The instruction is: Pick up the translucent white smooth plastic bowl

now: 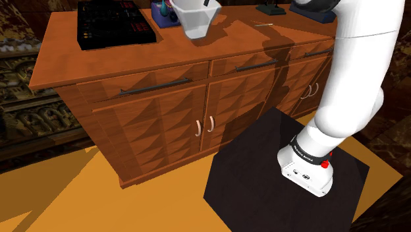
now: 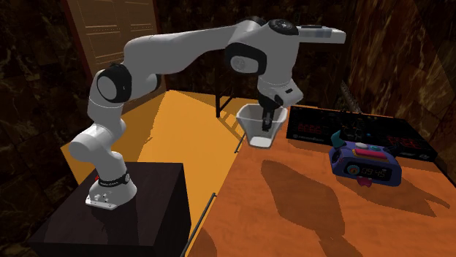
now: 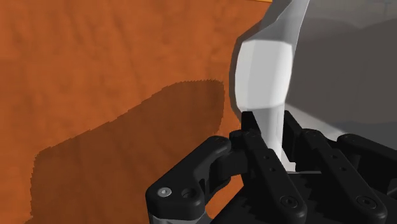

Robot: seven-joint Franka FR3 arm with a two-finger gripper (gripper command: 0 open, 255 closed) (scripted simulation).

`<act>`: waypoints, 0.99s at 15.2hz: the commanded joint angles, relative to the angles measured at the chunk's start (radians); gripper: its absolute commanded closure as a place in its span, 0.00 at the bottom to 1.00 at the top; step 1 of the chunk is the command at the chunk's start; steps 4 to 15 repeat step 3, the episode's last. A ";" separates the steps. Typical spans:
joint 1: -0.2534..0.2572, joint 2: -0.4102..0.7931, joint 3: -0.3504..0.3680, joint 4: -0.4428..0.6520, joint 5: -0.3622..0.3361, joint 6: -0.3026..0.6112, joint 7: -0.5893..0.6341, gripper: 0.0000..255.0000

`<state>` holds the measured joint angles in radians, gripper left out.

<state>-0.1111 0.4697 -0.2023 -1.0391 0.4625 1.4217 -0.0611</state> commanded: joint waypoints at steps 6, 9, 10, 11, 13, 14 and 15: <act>-0.008 0.011 0.001 0.049 0.004 -0.036 0.011 1.00; -0.008 0.011 0.001 0.049 0.004 -0.036 0.011 1.00; -0.008 0.011 0.001 0.049 0.004 -0.036 0.011 1.00; -0.008 0.011 0.001 0.049 0.004 -0.036 0.011 1.00; -0.008 0.011 0.001 0.049 0.004 -0.036 0.011 1.00; -0.008 0.011 0.001 0.049 0.004 -0.036 0.011 1.00; -0.008 0.011 0.001 0.049 0.004 -0.036 0.011 1.00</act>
